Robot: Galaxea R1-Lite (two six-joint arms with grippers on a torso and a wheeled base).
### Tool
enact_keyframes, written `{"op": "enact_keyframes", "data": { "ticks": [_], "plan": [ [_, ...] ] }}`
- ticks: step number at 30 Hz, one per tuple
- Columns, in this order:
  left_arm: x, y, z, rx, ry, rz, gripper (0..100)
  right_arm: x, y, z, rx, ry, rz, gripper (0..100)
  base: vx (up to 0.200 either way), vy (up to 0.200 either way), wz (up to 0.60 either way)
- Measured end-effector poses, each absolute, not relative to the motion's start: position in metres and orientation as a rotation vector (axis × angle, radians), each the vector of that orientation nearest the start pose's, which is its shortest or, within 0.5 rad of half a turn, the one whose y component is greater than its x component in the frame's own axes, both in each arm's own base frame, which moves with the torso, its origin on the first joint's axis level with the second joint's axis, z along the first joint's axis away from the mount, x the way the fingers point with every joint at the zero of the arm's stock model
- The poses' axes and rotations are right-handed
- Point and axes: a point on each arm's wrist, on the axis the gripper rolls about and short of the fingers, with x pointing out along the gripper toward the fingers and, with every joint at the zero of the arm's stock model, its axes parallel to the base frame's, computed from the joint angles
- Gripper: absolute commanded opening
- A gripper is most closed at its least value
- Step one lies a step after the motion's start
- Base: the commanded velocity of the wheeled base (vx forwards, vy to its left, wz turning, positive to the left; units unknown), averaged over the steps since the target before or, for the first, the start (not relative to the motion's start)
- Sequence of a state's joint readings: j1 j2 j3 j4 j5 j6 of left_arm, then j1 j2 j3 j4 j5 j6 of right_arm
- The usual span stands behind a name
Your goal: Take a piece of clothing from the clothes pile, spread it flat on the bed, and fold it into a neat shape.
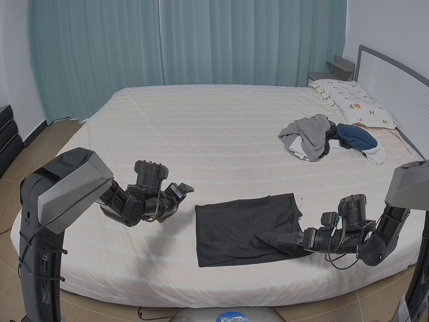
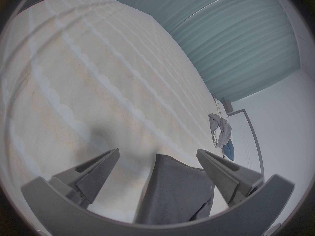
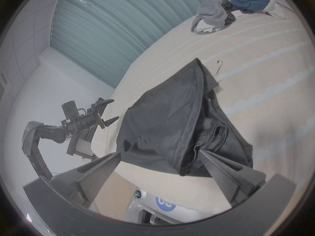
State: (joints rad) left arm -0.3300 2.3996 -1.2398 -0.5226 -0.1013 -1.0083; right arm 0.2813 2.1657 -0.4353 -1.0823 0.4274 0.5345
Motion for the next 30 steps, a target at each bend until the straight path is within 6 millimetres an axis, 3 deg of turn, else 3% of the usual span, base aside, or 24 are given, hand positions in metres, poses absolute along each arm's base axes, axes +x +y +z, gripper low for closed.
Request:
{"op": "enact_keyframes", "data": {
  "ticks": [4, 5, 15, 30],
  "plan": [
    [0.418, -0.145, 0.012, -0.885, 0.784, -0.058, 100, 0.278, 0.096, 0.001, 0.532, 0.843, 0.506, 100, 0.000, 0.000, 0.00],
    [0.419, -0.145, 0.012, -0.885, 0.784, -0.057, 100, 0.278, 0.097, 0.001, 0.531, 0.844, 0.508, 0, 0.000, 0.000, 0.00],
    [0.419, -0.144, 0.012, -0.886, 0.784, -0.058, 100, 0.280, 0.097, -0.006, 0.517, 0.835, 0.507, 0, 0.000, 0.000, 0.00],
    [0.420, -0.145, 0.012, -0.886, 0.782, -0.058, 100, 0.262, 0.065, -0.008, 0.360, 0.828, 0.487, 0, 0.000, 0.000, 0.00]
  ]
}}
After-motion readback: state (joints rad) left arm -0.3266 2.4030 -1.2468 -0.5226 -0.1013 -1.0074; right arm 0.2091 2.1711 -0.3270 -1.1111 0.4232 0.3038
